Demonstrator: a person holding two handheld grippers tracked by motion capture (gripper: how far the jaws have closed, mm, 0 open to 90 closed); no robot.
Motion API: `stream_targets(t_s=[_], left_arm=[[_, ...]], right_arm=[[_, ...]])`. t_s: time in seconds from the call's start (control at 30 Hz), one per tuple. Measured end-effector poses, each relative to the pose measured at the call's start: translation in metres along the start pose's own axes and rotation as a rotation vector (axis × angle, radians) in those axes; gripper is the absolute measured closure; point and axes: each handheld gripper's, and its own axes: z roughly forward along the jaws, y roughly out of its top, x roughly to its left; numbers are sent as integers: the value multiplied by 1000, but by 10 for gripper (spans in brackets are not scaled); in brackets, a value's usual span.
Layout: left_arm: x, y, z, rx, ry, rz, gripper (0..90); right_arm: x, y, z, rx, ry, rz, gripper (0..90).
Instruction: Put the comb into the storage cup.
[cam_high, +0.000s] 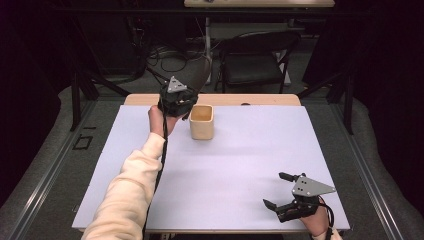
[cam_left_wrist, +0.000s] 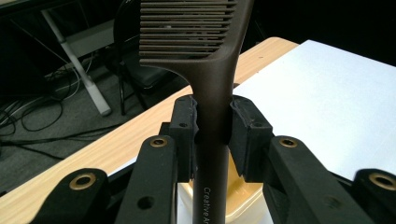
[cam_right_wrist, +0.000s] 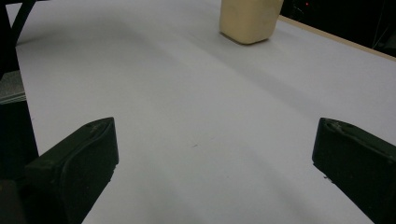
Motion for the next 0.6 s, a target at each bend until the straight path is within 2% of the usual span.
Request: stream_targets(t_s=[0.37, 0.6], left_arm=[[-3, 11, 5, -15, 0, 9, 724], [-6, 12, 10, -31, 1, 7, 723]], right_arm=[[0, 0, 0, -3, 0, 2, 0], [0, 0, 0, -5, 0, 1, 0]])
